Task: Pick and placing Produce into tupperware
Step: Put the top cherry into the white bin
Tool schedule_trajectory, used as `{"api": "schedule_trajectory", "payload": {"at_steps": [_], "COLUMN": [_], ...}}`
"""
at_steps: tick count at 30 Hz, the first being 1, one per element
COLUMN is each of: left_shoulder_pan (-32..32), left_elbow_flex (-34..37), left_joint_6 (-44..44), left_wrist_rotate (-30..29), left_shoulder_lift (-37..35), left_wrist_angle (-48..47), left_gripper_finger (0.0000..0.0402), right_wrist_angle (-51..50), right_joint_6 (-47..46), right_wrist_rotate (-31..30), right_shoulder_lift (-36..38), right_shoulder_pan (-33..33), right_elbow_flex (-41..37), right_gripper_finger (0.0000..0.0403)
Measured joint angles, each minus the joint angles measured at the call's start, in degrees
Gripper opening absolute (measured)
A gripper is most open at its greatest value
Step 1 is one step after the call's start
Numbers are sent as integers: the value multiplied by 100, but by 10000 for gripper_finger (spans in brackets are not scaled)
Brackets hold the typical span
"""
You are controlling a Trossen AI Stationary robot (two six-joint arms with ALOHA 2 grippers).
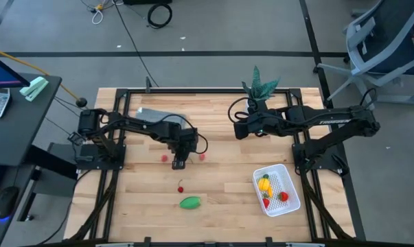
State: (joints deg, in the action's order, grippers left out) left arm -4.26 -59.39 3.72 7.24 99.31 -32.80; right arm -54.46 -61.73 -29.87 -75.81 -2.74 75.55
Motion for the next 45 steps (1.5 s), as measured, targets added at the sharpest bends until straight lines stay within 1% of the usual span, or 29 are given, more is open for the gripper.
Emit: {"api": "schedule_trajectory", "payload": {"at_steps": [5,11,16,20,23,28,36,42,45], "left_shoulder_pan": [-8,-13,19,128,177,193,191,196,198], "left_elbow_flex": [-31,-24,-24,-22,-37,-27,-22,-35,-277], "left_joint_6": [47,335,297,331,310,43,34,-8,-38], "left_wrist_rotate": [-293,-319,-317,-317,-420,-467,-469,-449,-434], "left_shoulder_lift": [-4,-4,72,362,495,472,472,323,306], "left_wrist_angle": [-34,-159,-101,-106,-83,-22,9,135,85], "left_gripper_finger": [154,164,162,161,163,155,128,76,48], "right_wrist_angle": [0,0,1,1,2,2,2,0,-22], "right_joint_6": [0,0,-12,-17,-17,-17,-13,-6,173], "right_wrist_rotate": [0,0,0,0,0,0,-1,-2,-34], "right_shoulder_lift": [0,0,0,0,0,0,0,0,44], "right_shoulder_pan": [0,-2,-1,-1,-2,0,0,-1,15], "right_elbow_flex": [0,0,0,0,0,0,0,0,24], "right_gripper_finger": [114,114,114,114,114,114,114,114,114]}}
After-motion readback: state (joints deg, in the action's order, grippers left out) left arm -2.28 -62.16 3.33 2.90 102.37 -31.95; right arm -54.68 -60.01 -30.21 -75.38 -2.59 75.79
